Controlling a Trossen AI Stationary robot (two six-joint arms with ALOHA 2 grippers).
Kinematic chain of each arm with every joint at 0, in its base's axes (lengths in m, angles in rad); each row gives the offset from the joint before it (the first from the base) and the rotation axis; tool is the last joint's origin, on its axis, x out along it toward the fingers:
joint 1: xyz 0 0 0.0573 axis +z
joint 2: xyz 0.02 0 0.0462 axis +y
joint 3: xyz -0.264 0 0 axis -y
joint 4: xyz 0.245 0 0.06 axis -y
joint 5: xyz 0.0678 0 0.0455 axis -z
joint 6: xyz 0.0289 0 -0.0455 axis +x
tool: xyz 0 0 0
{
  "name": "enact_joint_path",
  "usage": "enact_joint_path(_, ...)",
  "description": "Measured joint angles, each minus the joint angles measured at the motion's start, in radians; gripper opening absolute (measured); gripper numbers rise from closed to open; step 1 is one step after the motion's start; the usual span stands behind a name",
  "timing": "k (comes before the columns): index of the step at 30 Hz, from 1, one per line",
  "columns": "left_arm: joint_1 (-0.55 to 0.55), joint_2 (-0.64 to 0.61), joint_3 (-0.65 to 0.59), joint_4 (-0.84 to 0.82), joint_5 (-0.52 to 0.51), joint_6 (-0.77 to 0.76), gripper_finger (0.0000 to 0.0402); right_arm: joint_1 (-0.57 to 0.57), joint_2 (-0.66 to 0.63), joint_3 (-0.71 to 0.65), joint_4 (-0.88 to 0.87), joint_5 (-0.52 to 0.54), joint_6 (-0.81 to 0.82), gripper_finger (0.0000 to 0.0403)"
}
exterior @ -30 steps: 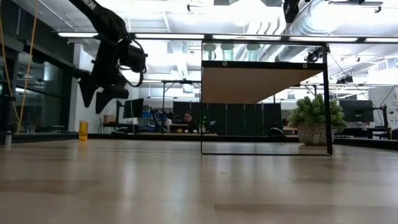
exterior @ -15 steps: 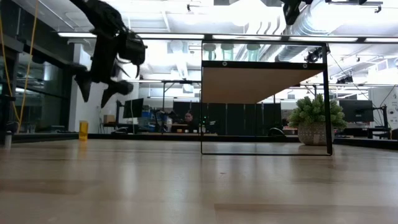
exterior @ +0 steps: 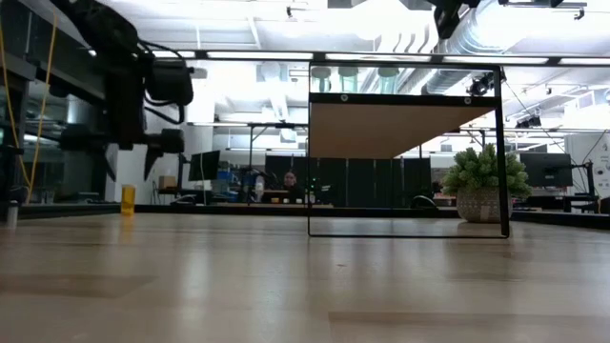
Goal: Pick and place medicine bottles onto shelf by color
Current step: Put the top orange pill bottle on the shelf aligned with the other orange pill bottle
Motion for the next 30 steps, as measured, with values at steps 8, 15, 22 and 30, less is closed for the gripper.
enact_joint_path(8,0.057,0.087,-0.009,0.093,-0.032,0.066,0.0229,0.0,0.0,0.0,0.0,0.0,0.068,0.0)
enact_joint_path(15,0.061,0.134,-0.009,0.137,-0.097,0.081,0.0229,0.0,0.0,0.0,0.0,0.0,0.09,0.0)
enact_joint_path(22,0.076,0.176,-0.009,0.151,-0.099,0.087,0.0229,0.0,0.0,0.0,0.0,0.001,0.123,0.0)
enact_joint_path(30,0.076,0.215,-0.009,0.2,-0.107,0.087,0.019,0.0,0.0,0.0,0.001,0.001,0.127,0.0)
